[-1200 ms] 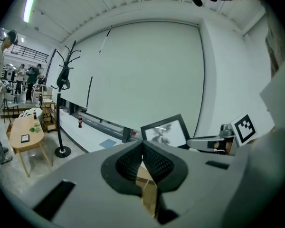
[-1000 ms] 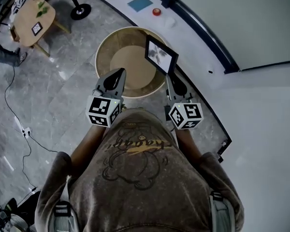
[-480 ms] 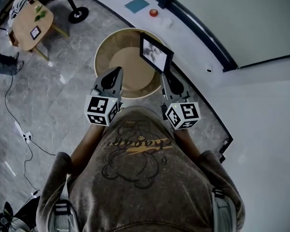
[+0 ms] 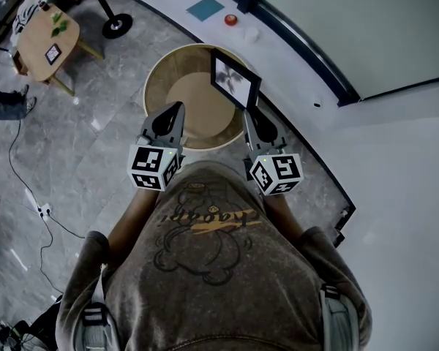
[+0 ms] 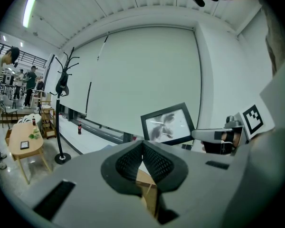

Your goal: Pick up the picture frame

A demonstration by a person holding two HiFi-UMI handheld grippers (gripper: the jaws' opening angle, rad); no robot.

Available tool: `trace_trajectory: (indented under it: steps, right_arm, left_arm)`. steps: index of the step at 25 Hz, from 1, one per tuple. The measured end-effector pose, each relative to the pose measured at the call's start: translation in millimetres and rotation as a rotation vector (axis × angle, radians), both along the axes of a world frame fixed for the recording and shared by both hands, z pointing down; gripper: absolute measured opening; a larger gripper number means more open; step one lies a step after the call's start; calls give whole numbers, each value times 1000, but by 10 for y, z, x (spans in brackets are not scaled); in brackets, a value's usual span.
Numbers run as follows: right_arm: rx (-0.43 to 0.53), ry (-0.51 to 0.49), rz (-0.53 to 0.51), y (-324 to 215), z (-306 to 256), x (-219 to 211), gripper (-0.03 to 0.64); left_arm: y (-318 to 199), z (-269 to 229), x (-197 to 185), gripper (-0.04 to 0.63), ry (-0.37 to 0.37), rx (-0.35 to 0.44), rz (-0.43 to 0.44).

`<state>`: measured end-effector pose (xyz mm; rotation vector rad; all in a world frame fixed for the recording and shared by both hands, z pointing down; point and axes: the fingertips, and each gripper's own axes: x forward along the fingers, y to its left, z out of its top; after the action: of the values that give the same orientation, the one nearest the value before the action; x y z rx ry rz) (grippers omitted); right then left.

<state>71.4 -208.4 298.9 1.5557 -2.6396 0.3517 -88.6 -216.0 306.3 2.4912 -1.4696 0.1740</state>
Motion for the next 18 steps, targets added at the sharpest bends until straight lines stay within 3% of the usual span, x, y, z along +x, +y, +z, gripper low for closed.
trace_trajectory:
  steps: [18]
  right_arm:
    - [0,2,-4,-16,14,-97,80]
  left_arm:
    - [-41,1,-109,18,3,-1,-11]
